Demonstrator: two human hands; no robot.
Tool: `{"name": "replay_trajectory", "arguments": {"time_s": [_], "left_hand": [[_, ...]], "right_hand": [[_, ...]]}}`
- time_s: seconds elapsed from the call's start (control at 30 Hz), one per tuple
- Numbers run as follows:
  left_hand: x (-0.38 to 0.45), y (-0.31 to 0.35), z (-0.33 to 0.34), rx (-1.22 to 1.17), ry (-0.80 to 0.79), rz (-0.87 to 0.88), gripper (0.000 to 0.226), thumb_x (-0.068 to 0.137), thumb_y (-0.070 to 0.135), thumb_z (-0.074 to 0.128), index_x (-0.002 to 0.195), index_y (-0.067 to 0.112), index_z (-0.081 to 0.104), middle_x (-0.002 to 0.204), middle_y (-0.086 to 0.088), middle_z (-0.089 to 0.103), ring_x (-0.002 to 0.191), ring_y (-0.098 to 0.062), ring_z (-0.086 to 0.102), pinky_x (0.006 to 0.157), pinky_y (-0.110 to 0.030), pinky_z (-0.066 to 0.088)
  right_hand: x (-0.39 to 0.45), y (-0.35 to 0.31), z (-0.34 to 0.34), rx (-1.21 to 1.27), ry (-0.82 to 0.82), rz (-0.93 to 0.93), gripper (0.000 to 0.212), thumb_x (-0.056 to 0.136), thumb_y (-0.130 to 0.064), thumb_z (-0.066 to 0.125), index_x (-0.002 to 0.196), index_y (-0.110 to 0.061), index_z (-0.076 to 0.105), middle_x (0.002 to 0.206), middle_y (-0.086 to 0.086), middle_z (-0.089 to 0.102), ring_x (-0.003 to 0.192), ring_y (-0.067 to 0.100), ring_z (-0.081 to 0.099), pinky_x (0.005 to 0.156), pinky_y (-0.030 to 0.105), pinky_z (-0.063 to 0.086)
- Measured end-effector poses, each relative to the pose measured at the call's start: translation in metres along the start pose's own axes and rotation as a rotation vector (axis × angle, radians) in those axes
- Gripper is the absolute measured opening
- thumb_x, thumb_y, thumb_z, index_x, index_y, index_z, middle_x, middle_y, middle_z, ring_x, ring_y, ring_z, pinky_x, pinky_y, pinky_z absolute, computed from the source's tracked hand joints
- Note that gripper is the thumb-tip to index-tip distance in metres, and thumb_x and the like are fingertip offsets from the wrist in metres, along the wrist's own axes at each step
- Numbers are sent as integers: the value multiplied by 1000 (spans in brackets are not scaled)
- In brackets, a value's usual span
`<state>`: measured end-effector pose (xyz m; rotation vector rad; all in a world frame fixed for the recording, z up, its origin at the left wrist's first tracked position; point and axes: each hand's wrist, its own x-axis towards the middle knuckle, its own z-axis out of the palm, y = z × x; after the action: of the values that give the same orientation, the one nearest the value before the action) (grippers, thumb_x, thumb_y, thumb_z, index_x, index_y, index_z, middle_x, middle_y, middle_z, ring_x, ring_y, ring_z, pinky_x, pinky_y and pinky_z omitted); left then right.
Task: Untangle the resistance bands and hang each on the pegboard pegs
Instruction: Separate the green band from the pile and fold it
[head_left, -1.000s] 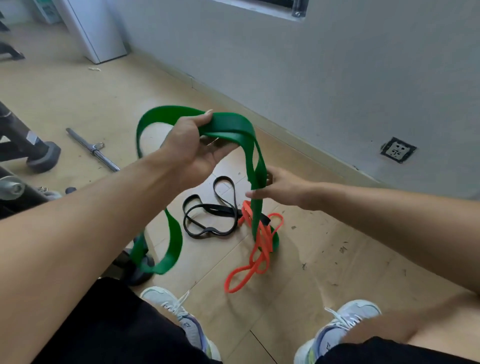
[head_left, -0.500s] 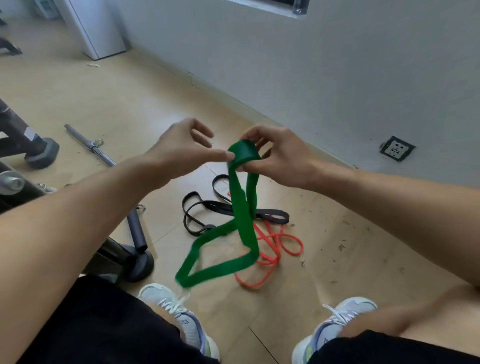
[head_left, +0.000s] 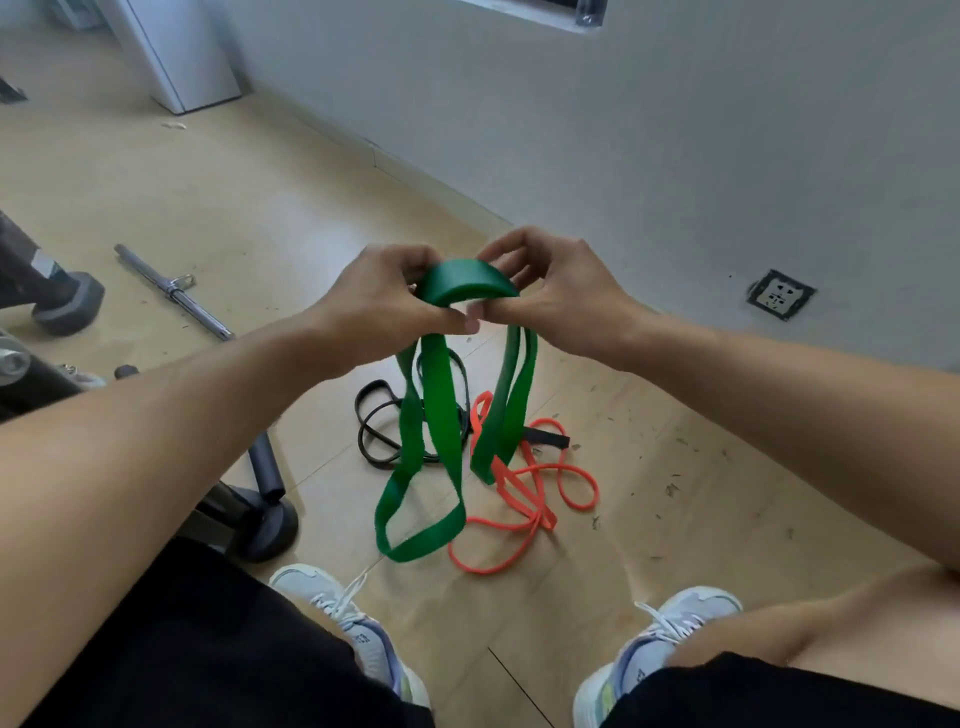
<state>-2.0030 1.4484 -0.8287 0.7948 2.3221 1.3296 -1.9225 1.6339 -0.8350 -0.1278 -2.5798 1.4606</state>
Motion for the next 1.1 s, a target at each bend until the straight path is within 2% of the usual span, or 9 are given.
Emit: {"name": "replay_trajectory", "arguments": {"time_s": [0.2, 0.33, 0.43, 0.57, 0.7, 0.77, 0.87, 0.97, 1.1], "left_hand": [[-1, 2, -1, -112, 17, -17, 28, 76, 10, 87, 94, 7, 66, 71, 3, 65, 63, -10, 58, 59, -24, 44], [-1, -1, -5, -1, -26, -42, 39, 66, 24, 94, 87, 13, 63, 63, 7, 57, 51, -5, 51, 49, -17, 40], [2, -8, -6, 153, 1, -49, 49, 64, 45, 93, 81, 11, 63, 60, 7, 49, 46, -5, 41, 47, -17, 33], [7, -13, -11, 234, 31, -25, 46, 67, 48, 90, 76, 14, 61, 60, 6, 47, 50, -10, 41, 49, -21, 33], [10, -11, -17, 375, -22, 0, 41, 63, 53, 91, 78, 22, 66, 62, 8, 55, 52, -10, 47, 49, -21, 37], [11, -13, -18, 483, -92, -32, 42, 61, 55, 91, 80, 24, 69, 68, 5, 63, 56, -12, 54, 51, -24, 41], [13, -18, -19, 553, -101, -95, 45, 62, 57, 90, 83, 23, 70, 75, 2, 68, 62, -16, 62, 52, -26, 46], [16, -23, -23, 569, -29, -146, 47, 63, 59, 88, 85, 23, 70, 78, 2, 69, 69, -19, 66, 59, -31, 52], [17, -29, -28, 570, 27, -164, 49, 62, 63, 87, 85, 24, 69, 79, 3, 68, 74, -20, 66, 70, -39, 59]], "right_hand": [[1, 66, 11, -326, -444, 344, 79, 75, -29, 92, 143, -26, 52, 133, -2, 61, 113, 15, 60, 87, 23, 48], [-6, 112, 32, -678, -602, 501, 64, 90, -30, 78, 146, -14, 52, 140, 8, 61, 120, 27, 63, 95, 33, 52], [-5, 140, 59, -853, -712, 468, 46, 91, -33, 75, 129, -9, 65, 116, 11, 70, 100, 30, 66, 81, 33, 53], [2, 171, 100, -721, -615, 496, 36, 94, -32, 70, 119, -6, 68, 103, 11, 67, 96, 30, 64, 71, 27, 40], [-14, 215, 150, -505, -429, 572, 34, 98, -23, 57, 125, -5, 65, 112, 16, 68, 106, 33, 65, 80, 32, 48], [-29, 235, 174, -423, -424, 666, 39, 101, -21, 55, 136, -4, 56, 129, 17, 64, 119, 34, 62, 88, 33, 46], [-50, 253, 204, -325, -457, 718, 49, 99, -18, 58, 147, -16, 47, 128, 13, 67, 107, 29, 66, 82, 30, 49], [-58, 260, 220, -345, -402, 707, 39, 96, -20, 57, 134, -15, 55, 127, 14, 68, 117, 35, 65, 94, 34, 53], [-56, 265, 220, -351, -434, 792, 33, 94, -26, 65, 126, -16, 64, 122, 11, 72, 113, 31, 69, 92, 34, 54]]}}
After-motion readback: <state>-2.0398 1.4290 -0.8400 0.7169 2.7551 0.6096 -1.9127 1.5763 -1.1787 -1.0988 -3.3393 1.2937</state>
